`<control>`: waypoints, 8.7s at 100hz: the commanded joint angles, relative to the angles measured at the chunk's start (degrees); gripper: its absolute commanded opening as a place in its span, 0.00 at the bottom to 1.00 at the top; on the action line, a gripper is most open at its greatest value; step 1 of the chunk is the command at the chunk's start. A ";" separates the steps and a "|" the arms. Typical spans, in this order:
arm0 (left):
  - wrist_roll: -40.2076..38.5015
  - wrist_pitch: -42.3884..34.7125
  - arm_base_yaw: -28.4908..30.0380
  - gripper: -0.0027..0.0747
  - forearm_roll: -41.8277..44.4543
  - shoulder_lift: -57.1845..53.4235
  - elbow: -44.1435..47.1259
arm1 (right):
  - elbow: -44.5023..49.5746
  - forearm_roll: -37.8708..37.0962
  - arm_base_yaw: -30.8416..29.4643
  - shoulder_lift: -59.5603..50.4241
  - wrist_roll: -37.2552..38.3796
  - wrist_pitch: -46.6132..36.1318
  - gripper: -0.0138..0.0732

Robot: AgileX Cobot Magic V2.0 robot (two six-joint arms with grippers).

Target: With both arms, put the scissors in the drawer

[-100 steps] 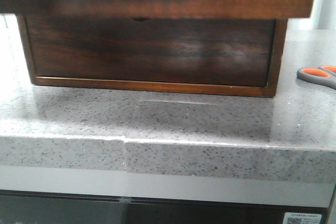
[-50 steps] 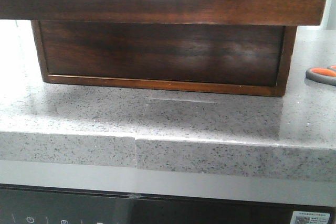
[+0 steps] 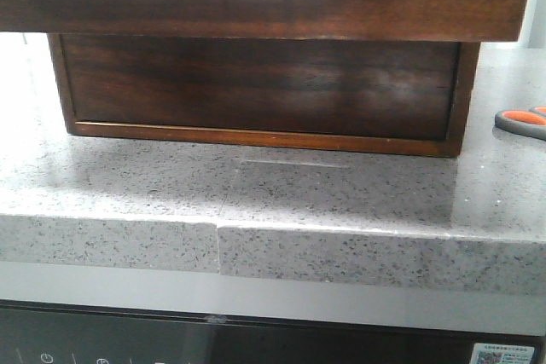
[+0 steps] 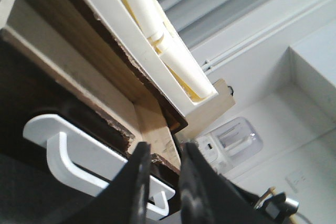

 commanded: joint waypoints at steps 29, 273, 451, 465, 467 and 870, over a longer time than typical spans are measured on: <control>10.67 1.55 -0.04 0.01 14.63 0.25 -13.72 | -26.73 -24.07 -2.08 23.56 5.75 13.63 0.64; 10.38 7.85 0.07 0.01 17.61 0.25 -15.34 | -44.52 -48.96 2.54 37.60 15.79 33.15 0.08; 10.38 8.12 0.07 0.01 17.61 0.25 -15.34 | -73.19 -40.70 39.60 64.81 -27.04 32.45 0.27; 10.38 8.12 0.07 0.01 17.61 0.25 -15.34 | -73.19 -40.70 39.49 64.81 -24.50 30.26 0.60; 10.38 8.12 0.07 0.01 17.61 0.25 -15.34 | -73.19 -40.70 39.49 64.69 -24.50 29.93 0.63; -25.03 -9.61 6.36 0.01 80.65 -23.81 29.38 | 3.05 -51.07 20.74 -20.57 -6.74 1.81 0.11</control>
